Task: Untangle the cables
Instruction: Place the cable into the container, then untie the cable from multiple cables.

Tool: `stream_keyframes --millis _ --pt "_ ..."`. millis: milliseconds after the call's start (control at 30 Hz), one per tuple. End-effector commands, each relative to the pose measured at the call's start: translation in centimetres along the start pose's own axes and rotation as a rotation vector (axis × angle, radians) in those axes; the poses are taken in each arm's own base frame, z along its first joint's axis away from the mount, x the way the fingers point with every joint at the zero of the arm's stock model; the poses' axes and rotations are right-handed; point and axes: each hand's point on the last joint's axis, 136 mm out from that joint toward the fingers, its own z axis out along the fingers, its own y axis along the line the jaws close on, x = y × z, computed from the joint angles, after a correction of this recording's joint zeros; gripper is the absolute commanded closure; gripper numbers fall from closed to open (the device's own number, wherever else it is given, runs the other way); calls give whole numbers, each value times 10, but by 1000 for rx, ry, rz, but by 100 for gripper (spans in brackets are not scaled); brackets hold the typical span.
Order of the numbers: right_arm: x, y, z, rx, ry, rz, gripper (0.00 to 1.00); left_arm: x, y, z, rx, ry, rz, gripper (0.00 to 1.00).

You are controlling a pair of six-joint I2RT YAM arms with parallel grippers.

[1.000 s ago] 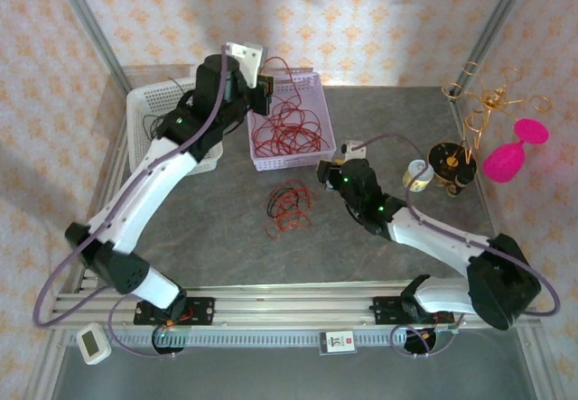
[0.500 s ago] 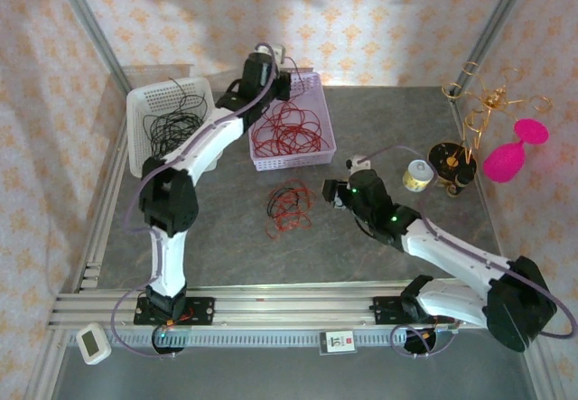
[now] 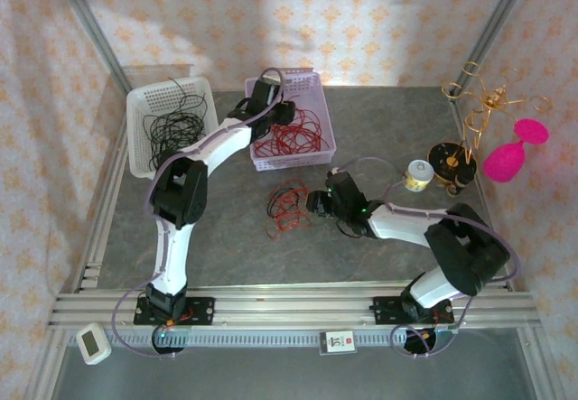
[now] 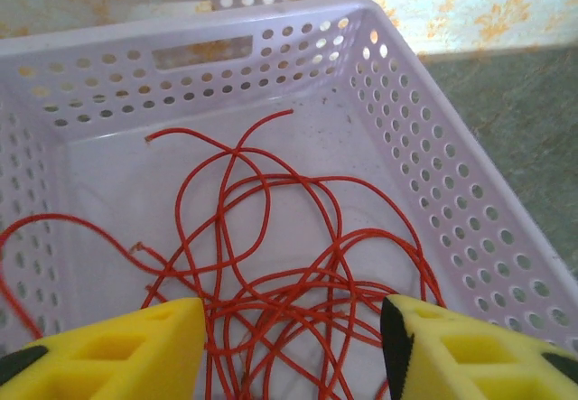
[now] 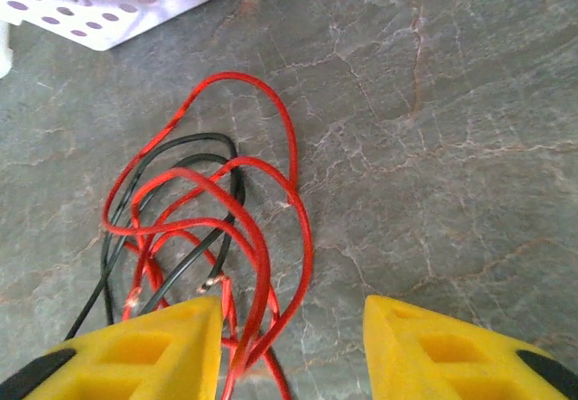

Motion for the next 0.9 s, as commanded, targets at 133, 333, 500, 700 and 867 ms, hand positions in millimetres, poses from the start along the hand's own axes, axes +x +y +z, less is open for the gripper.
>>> stream_keyframes --millis 133,333,500,700,867 --pt "-29 15 12 -36 -98 -7 70 -42 5 -120 42 -161 -21 38" --pt "-43 9 10 51 -130 -118 98 19 -2 -187 186 -117 10 39" --pt "-69 37 -30 38 -156 -299 100 67 -16 -232 321 -60 75 39" --pt "-69 90 -84 -152 -77 -478 100 70 -61 -273 600 -132 123 32" --pt "-81 123 -125 -263 -95 -502 100 63 -88 -271 729 -163 189 29"
